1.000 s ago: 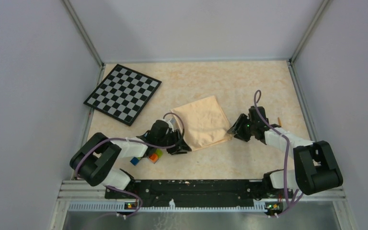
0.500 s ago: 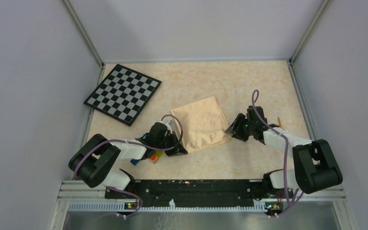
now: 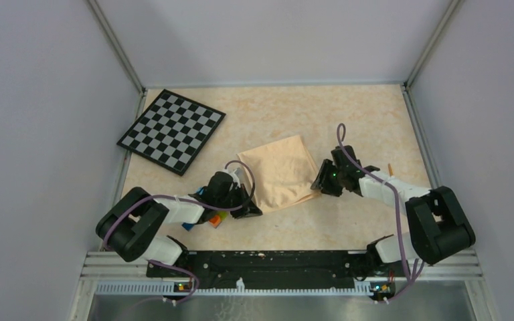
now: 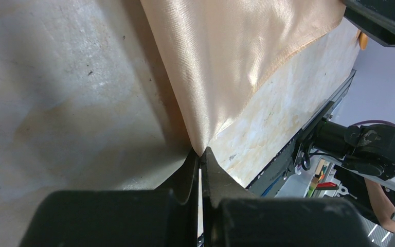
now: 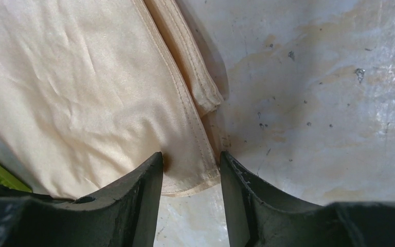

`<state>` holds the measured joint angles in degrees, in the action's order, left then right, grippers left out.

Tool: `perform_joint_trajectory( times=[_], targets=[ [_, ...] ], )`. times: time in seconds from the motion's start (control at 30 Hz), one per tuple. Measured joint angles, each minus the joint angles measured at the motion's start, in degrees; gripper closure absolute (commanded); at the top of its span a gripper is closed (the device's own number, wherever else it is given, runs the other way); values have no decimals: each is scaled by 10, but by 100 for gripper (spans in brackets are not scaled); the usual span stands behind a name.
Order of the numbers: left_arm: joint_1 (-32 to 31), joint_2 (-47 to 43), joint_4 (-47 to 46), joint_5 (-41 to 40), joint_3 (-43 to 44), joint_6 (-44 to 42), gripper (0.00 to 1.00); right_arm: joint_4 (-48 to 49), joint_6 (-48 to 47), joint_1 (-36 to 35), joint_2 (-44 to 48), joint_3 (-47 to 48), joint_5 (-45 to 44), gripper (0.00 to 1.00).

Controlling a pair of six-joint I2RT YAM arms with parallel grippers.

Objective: Fold the napkin into a case and place the utensils inside
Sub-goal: Pick up the square-folded napkin from the center of the board.

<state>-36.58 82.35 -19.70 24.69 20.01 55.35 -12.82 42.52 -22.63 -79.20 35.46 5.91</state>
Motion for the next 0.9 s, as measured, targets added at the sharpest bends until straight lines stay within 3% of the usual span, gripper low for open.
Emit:
perform_joint_trajectory(
  times=[0.17,0.33,0.57,0.9],
  targets=[
    [0,0,-1,0,0,0,100,-34,26,-6,13,3,-10,39],
    [0,0,-7,1,-4,0,100,-129,89,-10,-5,45,-50,48],
    [0,5,-26,9,-10,1,100,-291,194,-27,-105,162,-113,47],
    [0,11,-47,17,-17,2,100,-358,287,-70,-125,221,-147,50]
  ],
)
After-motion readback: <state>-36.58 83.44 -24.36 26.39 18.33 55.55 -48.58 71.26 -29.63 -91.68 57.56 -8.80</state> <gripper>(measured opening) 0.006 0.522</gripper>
